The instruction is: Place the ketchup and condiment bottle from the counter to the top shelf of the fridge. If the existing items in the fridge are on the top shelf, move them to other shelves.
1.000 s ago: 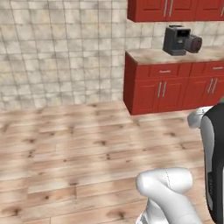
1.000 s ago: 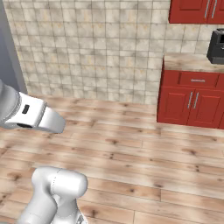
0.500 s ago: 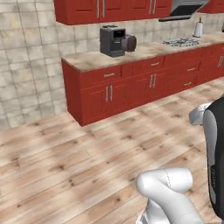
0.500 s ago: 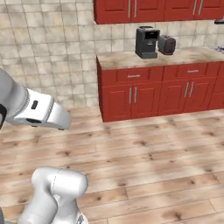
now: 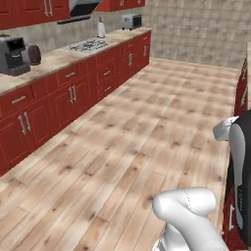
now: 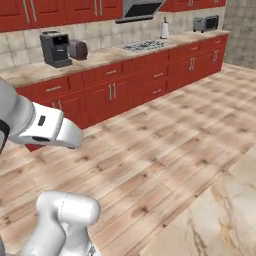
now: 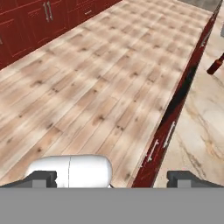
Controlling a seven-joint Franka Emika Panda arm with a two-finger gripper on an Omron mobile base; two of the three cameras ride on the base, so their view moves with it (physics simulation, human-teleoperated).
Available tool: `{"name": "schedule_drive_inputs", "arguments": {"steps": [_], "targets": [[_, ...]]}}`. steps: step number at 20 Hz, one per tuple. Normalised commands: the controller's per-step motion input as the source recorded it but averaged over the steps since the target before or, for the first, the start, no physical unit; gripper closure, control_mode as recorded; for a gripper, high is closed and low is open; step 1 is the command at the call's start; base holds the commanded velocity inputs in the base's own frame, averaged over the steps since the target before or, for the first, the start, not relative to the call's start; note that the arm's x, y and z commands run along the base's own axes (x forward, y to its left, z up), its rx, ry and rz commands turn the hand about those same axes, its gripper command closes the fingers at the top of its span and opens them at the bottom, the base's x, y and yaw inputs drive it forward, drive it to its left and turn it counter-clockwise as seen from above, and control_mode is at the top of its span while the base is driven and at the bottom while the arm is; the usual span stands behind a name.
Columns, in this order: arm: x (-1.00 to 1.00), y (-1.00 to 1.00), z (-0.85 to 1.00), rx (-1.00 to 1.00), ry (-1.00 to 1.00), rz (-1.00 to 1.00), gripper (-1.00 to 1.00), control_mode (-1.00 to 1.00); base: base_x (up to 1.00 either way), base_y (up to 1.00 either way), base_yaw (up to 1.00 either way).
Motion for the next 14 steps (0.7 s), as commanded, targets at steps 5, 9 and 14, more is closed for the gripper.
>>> {"name": "schedule_drive_inputs", "arguments": {"steps": [5,9,14], "targets": [[0.0,0.0,0.0,0.0,0.0,0.0,-1.0,1.0,0.17,0.19,-0.83],[0.0,0.0,0.0,0.0,0.0,0.0,-1.0,1.0,0.37,0.3,-0.76],[0.0,0.0,0.0,0.0,0.0,0.0,-1.0,1.0,0.56,0.49,-0.7]]}}
